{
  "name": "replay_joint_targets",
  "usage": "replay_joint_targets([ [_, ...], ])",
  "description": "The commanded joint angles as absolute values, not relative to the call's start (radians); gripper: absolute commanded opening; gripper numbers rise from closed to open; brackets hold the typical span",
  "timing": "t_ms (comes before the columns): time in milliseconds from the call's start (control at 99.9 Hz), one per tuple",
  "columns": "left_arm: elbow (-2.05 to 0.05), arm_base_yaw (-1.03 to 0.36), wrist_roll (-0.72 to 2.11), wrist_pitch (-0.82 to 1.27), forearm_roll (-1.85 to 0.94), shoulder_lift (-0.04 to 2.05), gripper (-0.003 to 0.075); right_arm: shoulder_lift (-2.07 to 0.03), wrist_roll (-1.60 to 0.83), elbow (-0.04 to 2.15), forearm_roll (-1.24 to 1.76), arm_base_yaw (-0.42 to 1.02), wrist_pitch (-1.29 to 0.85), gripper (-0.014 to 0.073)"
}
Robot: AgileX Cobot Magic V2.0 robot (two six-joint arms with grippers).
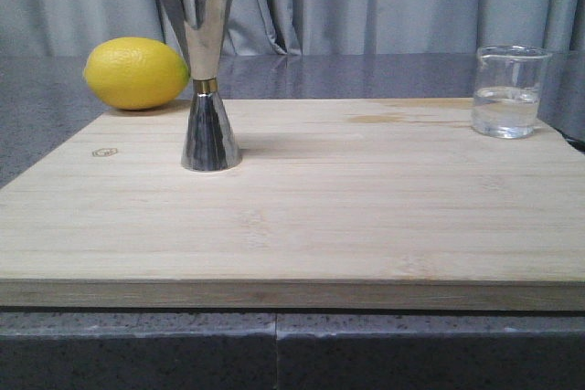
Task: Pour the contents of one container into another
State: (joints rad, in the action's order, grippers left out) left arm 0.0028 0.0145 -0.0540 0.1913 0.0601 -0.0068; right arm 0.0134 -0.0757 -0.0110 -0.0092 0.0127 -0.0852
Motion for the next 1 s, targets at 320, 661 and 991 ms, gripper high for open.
replay_joint_targets([
  [320,0.033,0.012,-0.064,0.111,0.056,-0.027,-0.0019,0.021,-0.080,-0.021,-0.017,0.009,0.005,-0.0054],
  [661,0.033,0.012,-0.064,0.084,0.056,-0.027,-0.0019,0.021,-0.080,-0.021,-0.017,0.009,0.005,-0.0054],
  [991,0.033,0.012,-0.064,0.074,0.048,-0.027,-0.0019,0.021,-0.080,-0.021,-0.017,0.009,0.014,-0.0054],
])
